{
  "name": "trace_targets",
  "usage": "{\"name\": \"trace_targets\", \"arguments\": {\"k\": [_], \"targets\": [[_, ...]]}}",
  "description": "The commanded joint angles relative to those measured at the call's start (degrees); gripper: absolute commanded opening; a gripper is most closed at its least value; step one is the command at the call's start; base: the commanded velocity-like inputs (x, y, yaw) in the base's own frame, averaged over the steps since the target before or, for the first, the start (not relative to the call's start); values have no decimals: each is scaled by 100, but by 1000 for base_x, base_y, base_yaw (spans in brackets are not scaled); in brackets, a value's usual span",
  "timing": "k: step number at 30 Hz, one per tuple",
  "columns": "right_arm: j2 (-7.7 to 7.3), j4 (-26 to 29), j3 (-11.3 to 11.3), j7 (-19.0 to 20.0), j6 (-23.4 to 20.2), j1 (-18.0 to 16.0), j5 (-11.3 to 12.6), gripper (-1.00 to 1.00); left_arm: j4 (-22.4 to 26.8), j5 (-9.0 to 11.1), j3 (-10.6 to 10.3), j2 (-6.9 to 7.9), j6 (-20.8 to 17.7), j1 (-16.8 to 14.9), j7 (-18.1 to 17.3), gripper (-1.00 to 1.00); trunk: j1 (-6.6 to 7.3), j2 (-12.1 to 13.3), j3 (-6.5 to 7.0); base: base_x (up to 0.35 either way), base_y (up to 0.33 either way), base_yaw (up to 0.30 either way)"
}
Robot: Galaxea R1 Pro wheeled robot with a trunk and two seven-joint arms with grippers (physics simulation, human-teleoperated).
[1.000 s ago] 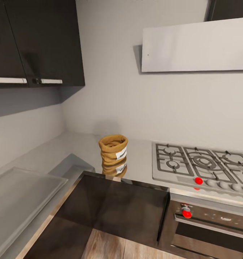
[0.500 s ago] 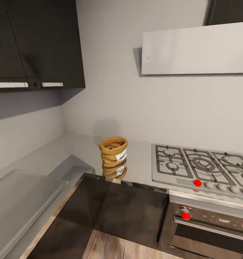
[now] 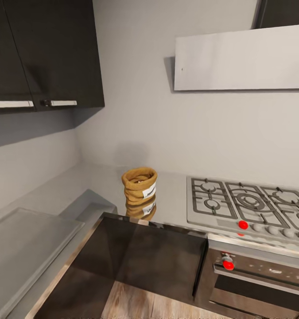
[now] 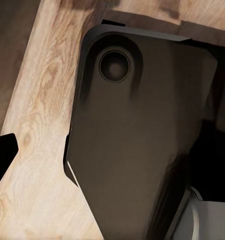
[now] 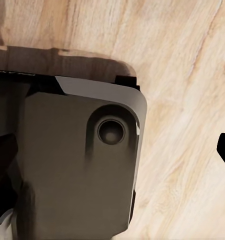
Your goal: In the kitchen, take the popcorn bag from the countertop, put it into the microwave, and heat it until the popcorn is cooked so the cooked popcorn ends up inside the bag.
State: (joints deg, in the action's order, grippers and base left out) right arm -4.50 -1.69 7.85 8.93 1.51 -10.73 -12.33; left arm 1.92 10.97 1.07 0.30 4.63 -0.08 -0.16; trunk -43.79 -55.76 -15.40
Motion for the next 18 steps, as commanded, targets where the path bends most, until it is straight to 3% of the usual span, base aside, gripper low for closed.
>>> {"name": "trace_targets", "arguments": {"k": [1, 18], "targets": [[-4, -15, 48, 12, 16, -8, -55, 100, 2, 28, 7, -1, 12, -1, -2, 100, 0, -5, -16, 0, 0, 0], [7, -15, 41, 4, 28, -8, -60, 100, 1, 30, 9, 2, 12, -1, -2, 100, 0, -5, -174, 0, 0, 0]]}}
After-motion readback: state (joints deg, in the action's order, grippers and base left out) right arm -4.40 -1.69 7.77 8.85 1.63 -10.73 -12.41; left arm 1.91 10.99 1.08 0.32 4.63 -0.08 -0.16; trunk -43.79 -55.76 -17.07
